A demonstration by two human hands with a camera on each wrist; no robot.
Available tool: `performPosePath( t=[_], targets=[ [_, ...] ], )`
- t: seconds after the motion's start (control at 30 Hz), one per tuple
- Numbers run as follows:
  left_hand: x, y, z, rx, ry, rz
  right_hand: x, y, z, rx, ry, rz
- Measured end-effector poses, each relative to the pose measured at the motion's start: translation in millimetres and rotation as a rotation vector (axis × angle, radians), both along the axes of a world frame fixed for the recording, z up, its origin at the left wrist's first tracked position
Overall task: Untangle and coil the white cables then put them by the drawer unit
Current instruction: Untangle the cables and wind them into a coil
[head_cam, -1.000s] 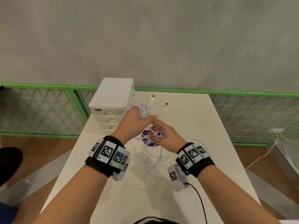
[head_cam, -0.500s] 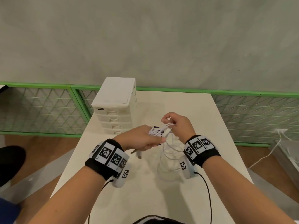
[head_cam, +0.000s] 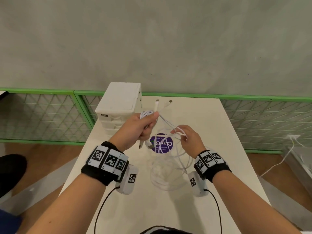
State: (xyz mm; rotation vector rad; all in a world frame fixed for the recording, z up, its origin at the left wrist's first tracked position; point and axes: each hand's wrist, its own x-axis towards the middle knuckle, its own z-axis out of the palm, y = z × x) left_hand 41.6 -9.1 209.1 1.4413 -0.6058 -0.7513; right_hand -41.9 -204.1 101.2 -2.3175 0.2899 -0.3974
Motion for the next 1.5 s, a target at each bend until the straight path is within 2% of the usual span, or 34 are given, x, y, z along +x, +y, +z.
performPosePath(
  t=[0.17,0.27,0.33,0.43,0.53,0.7,0.83,0.97,1.1,1.17,1.2,1.27,1.33,1.37,1.43,1.5],
  targets=[
    [6.9,-1.0,1.6,-0.007,-0.009,0.146,-4.0,14.0,0.7,0.161,0.116,0.069],
    [8.5,-0.6,0.7,0.029,-0.065,0.206,-8.2,16.7,-2.4,0.462,0.121,0.106],
    [8.1,2.0,-2.1,0.07,-0.119,0.238,-11.7,14.2,-3.8,0.533,0.149,0.117],
    [9.2,6.3,-6.9,0.105,-0.141,0.321,-11.4,7.1,-9.4,0.582,0.171,0.08],
    [14.5,11.7,-10.2,0.087,-0.12,0.425,-9.2,2.9,-11.7,0.727,0.191,0.039],
    [22.0,17.8,-10.0,0.02,-0.08,0.515,-15.8,5.3,-18.1,0.491,0.183,0.032],
    [27.1,24.8,-7.0,-0.002,-0.108,0.564,-13.8,-8.8,-33.4,0.353,0.175,-0.214],
    [42.3,44.5,3.2,-0.062,-0.088,0.666,-31.4,-43.9,-50.5,0.285,0.418,-0.465],
    [46.2,50.5,2.4,0.088,-0.179,0.574,-41.8,-71.2,-58.8,0.07,0.621,-0.606],
    [39.3,43.5,-0.4,0.148,-0.193,0.474,-34.4,-66.6,-49.0,0.051,0.579,-0.618],
    [34.7,38.4,-1.2,0.159,-0.18,0.427,-28.7,-60.5,-39.4,0.063,0.494,-0.604],
    [25.4,26.6,-1.5,0.183,-0.165,0.346,-14.8,-42.3,-14.7,0.136,0.176,-0.51],
    [17.9,15.7,-1.9,0.234,-0.2,0.292,-2.2,-11.5,18.8,0.272,-0.097,-0.297],
    [14.5,11.0,-1.5,0.255,-0.215,0.263,2.9,3.9,33.7,0.295,-0.156,-0.172],
    [8.6,3.6,1.2,0.238,-0.203,0.182,13.5,27.7,54.8,0.233,-0.145,0.034],
    [1.0,-1.1,7.1,0.157,-0.158,0.093,23.2,38.2,60.7,0.128,-0.105,0.1]
  ],
)
